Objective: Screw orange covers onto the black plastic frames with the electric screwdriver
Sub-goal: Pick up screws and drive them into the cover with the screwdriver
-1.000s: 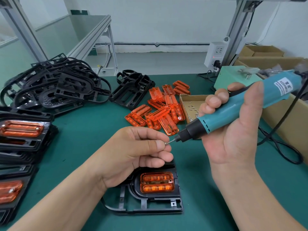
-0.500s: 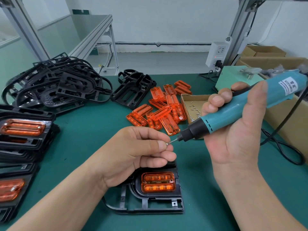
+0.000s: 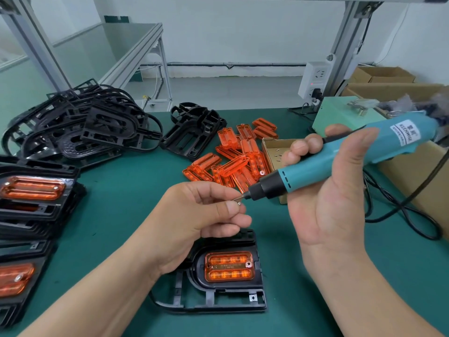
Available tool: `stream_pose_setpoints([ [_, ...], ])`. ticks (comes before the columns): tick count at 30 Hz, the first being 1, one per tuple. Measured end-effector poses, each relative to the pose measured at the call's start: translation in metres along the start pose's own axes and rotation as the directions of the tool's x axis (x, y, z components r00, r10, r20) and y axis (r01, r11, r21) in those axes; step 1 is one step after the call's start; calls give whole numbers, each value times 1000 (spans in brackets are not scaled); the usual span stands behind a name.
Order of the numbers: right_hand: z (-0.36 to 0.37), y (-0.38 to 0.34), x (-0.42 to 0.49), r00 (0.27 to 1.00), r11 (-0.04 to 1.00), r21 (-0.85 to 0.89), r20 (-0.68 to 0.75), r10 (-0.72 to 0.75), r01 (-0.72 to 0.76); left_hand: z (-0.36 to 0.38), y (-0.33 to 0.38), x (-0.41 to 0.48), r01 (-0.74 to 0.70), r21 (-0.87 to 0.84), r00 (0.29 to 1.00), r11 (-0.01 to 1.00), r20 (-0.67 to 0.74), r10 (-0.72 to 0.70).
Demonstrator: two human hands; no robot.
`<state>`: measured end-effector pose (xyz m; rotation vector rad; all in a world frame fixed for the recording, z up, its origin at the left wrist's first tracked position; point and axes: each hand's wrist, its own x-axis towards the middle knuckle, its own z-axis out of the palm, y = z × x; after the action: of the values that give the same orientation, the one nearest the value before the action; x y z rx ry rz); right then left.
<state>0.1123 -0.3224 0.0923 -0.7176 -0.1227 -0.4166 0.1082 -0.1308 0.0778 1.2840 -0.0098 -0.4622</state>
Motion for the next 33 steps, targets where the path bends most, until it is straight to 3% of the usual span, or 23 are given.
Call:
stream_pose_setpoints([
  [7, -6, -5, 8, 997, 996, 89, -72, 6, 0, 1, -1, -1, -13, 40, 1000, 999, 12, 12],
  [33, -4, -4, 9, 998, 998, 53, -57, 40, -37, -2, -3, -1, -7, 79, 1000, 997, 30, 5],
])
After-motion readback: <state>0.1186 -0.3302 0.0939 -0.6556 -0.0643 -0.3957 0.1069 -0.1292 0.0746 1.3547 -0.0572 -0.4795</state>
